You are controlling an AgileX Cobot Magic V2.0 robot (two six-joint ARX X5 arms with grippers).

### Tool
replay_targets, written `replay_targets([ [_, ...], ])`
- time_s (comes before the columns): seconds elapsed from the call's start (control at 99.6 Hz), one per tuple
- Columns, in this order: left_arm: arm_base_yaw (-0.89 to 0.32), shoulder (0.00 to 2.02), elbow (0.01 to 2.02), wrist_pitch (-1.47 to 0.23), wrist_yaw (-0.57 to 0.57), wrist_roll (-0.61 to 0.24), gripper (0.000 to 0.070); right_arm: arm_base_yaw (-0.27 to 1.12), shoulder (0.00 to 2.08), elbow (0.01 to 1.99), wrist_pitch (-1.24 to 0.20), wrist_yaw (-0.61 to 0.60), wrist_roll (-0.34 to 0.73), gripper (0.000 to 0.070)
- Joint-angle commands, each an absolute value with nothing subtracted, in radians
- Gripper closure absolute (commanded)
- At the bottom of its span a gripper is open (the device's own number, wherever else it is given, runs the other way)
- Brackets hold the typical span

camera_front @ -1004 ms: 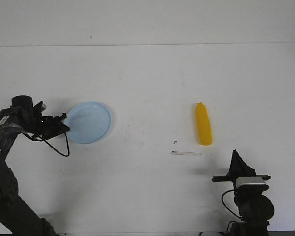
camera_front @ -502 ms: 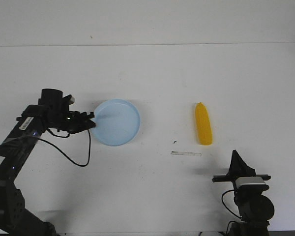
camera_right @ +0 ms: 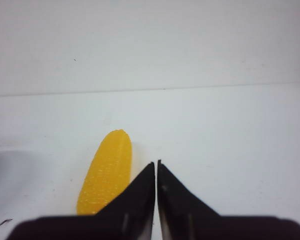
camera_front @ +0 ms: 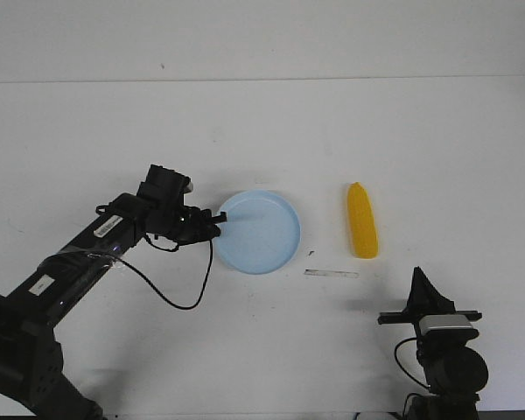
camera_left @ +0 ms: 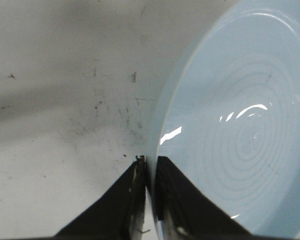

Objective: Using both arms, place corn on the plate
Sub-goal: 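Push the blue plate with the left gripper toward the yellow corn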

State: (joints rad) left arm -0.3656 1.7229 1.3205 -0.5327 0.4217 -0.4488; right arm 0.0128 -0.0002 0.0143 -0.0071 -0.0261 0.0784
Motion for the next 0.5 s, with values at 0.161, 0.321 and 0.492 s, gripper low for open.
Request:
replay_targets([
  [0.161,-0.389,1.763,1.327,-0.53,0.426,-0.466,0.0699,0.013,0.001,0.013,0.007,-0.026,0.078,0.0691],
  [0.321,-0.388,1.787,1.318,-0.529,0.425,-0.464,0.0699,0.013,0.001,0.013,0.007,-0.026,0.078,0.0691],
  [0.492,-0.387,1.807,1.311,-0.522,0.424,-0.457,0.0699,0.013,0.001,0.013,0.007,-0.026,0.078,0.0692],
])
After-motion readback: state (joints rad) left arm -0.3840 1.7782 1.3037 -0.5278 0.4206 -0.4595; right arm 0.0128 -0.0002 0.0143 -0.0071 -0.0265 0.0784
